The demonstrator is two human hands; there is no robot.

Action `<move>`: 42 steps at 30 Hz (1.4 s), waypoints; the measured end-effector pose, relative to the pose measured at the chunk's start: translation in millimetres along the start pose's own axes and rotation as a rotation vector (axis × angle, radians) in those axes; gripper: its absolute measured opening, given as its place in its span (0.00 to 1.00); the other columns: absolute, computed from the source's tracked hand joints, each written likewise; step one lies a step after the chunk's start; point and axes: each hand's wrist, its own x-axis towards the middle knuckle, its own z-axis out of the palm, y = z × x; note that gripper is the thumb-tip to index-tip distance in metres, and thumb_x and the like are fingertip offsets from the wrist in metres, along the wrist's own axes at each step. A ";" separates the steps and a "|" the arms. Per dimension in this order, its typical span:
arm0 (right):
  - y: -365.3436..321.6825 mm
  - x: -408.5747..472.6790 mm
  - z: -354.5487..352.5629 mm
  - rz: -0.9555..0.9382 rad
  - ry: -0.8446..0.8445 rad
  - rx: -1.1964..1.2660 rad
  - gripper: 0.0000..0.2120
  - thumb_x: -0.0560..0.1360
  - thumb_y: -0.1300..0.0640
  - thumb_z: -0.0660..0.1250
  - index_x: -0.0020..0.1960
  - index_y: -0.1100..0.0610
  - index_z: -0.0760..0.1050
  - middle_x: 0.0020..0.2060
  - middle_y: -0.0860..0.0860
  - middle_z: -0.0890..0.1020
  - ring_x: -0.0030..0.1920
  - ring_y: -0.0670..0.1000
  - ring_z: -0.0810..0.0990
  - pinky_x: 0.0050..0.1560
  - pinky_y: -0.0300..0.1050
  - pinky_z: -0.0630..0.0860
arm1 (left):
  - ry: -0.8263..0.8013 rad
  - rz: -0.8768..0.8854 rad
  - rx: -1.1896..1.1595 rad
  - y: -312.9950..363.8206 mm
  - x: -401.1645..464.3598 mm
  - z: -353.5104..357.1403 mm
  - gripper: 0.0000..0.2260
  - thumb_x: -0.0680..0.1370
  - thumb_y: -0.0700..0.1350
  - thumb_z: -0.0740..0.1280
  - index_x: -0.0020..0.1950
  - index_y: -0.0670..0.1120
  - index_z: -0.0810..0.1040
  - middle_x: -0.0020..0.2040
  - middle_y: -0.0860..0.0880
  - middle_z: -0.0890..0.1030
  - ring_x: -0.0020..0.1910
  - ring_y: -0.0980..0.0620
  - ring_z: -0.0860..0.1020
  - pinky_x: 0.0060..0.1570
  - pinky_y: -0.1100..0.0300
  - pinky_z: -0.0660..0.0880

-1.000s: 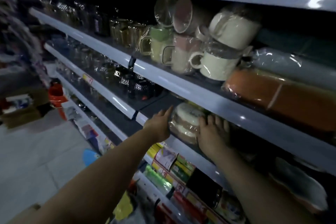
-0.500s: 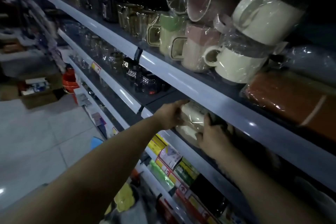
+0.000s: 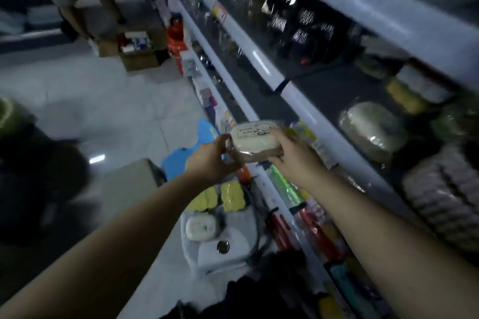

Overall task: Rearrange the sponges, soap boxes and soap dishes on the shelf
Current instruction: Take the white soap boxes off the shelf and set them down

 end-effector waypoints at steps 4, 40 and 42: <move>21.9 -11.6 86.6 0.030 -0.200 -0.018 0.28 0.73 0.58 0.66 0.71 0.53 0.61 0.59 0.62 0.77 0.56 0.64 0.77 0.52 0.53 0.76 | -0.100 -0.136 0.086 -59.2 -21.6 59.2 0.35 0.69 0.60 0.72 0.72 0.55 0.63 0.60 0.49 0.80 0.59 0.43 0.77 0.52 0.49 0.77; 54.5 -14.6 198.9 0.096 -0.317 0.048 0.27 0.77 0.57 0.61 0.74 0.53 0.58 0.73 0.52 0.62 0.71 0.55 0.63 0.70 0.51 0.64 | -0.169 -0.138 0.238 -90.3 -11.3 166.8 0.28 0.78 0.52 0.62 0.76 0.53 0.55 0.73 0.49 0.66 0.70 0.46 0.66 0.67 0.49 0.68; 34.6 -11.1 155.1 0.077 -0.201 0.031 0.26 0.77 0.56 0.60 0.73 0.54 0.59 0.72 0.54 0.64 0.71 0.57 0.64 0.70 0.52 0.64 | -0.120 -0.020 0.266 -56.6 -2.0 125.5 0.27 0.78 0.52 0.62 0.75 0.53 0.58 0.72 0.49 0.67 0.70 0.46 0.66 0.66 0.49 0.67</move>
